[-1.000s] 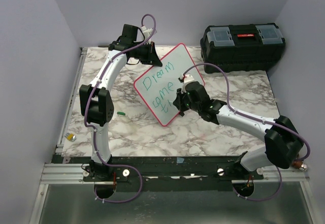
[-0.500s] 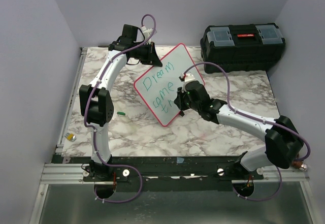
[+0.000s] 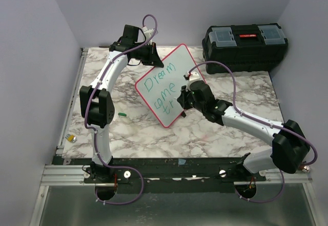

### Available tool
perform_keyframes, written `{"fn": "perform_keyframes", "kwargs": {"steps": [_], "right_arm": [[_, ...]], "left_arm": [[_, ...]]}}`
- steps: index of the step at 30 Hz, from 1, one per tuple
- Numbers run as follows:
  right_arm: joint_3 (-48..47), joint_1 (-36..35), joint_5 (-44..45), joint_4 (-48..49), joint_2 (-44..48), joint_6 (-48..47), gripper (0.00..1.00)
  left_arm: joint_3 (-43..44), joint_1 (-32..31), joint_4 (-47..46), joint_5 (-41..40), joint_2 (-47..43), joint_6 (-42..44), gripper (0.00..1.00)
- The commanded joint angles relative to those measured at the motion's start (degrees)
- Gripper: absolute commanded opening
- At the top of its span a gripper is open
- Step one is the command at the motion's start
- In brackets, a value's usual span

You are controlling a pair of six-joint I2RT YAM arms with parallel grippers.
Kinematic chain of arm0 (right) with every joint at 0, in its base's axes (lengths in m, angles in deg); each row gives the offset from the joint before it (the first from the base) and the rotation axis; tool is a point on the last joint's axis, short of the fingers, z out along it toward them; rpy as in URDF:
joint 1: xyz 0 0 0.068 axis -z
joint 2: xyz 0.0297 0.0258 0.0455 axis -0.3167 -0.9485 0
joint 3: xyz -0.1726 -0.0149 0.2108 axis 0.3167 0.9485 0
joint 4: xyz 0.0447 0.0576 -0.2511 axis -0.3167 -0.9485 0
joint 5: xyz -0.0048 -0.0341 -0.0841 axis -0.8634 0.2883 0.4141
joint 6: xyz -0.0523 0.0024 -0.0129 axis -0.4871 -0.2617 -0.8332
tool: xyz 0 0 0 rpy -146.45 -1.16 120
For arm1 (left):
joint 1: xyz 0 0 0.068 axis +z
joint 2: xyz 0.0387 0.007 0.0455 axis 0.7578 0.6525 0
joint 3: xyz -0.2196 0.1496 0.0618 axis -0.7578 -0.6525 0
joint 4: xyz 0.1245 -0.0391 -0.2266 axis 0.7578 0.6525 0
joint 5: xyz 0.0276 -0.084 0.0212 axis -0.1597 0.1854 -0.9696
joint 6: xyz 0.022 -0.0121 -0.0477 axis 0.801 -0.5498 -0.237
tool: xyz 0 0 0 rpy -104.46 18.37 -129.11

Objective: Write a sentence on the whiteboard

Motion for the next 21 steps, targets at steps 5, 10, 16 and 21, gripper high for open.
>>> {"fn": "perform_keyframes", "kwargs": {"steps": [5, 10, 16, 21], "right_arm": [[-0.6, 0.1, 3.0, 1.1, -1.0, 0.5, 0.01], [-0.6, 0.1, 2.5, 1.7, -2.1, 0.6, 0.01], [-0.1, 0.0, 2.2, 1.7, -3.3, 0.7, 0.01], [1.4, 0.1, 1.9, 1.7, -3.5, 1.1, 0.01]], "left_arm": [[-1.2, -1.2, 1.4, -2.7, -1.5, 2.3, 0.0], [-1.3, -1.3, 1.3, -2.8, -1.5, 2.3, 0.0], [-1.3, -1.3, 1.3, -2.8, -1.5, 2.3, 0.0], [-1.4, -1.3, 1.3, -2.7, -1.5, 2.3, 0.0]]}}
